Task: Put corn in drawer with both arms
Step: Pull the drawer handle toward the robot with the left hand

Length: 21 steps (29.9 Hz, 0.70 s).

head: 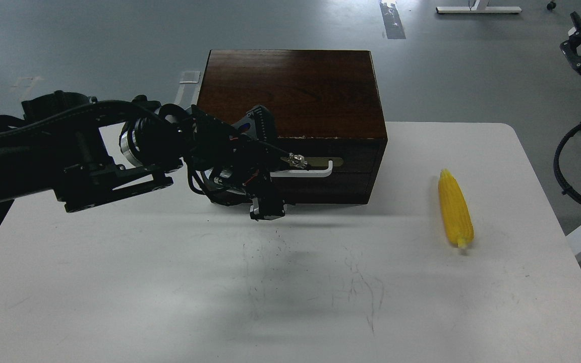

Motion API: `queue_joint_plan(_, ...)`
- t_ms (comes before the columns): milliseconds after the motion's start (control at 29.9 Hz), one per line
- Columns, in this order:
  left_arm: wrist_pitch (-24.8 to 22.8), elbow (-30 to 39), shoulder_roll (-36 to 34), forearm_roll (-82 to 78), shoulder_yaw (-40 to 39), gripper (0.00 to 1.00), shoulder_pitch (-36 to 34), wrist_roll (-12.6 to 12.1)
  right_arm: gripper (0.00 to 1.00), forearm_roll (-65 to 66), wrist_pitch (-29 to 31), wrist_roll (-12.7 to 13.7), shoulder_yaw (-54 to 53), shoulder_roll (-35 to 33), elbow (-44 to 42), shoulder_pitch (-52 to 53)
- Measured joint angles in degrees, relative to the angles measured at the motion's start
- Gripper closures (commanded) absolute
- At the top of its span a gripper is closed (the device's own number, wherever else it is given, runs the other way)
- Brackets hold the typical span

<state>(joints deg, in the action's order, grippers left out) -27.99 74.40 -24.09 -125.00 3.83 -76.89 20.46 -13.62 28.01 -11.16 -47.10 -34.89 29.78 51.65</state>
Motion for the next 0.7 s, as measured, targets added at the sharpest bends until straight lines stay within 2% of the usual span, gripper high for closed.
queue_joint_plan(134, 0.61, -1.21, 0.18, 0.00, 0.18, 0.31, 0.00, -0.03, 0.00, 0.00, 0.00, -0.01, -0.01, 0.07, 0.01, 0.08)
queue_joint_plan(200, 0.71, -1.33, 0.20, 0.00, 0.31, 0.42, 0.00, -0.03, 0.00, 0.00, 0.00, -0.05, -0.05, 0.08, 0.01, 0.21)
queue_joint_plan(267, 0.81, -1.36, 0.30, 0.00, 1.22, 0.47, 0.00, 0.02, 0.00, 0.00, 0.00, -0.07, -0.09, 0.08, 0.01, 0.35)
queue_joint_plan(434, 0.95, -1.01, 0.41, -0.01, 2.27, 0.55, -0.09, 0.41, 0.00, 0.00, 0.00, -0.07, -0.10, 0.07, -0.08, 0.39)
queue_joint_plan(501, 0.94, -0.75, 0.45, -0.01, 2.31, 0.62, -0.15, 0.59, 0.00, 0.00, -0.01, -0.06, -0.10, 0.04, -0.14, 0.38)
queue_joint_plan(702, 0.82, -0.23, 0.75, -0.01, 2.33, 0.63, -0.39, 0.64, 0.00, 0.00, -0.03, -0.01, -0.10, -0.04, -0.17, 0.24)
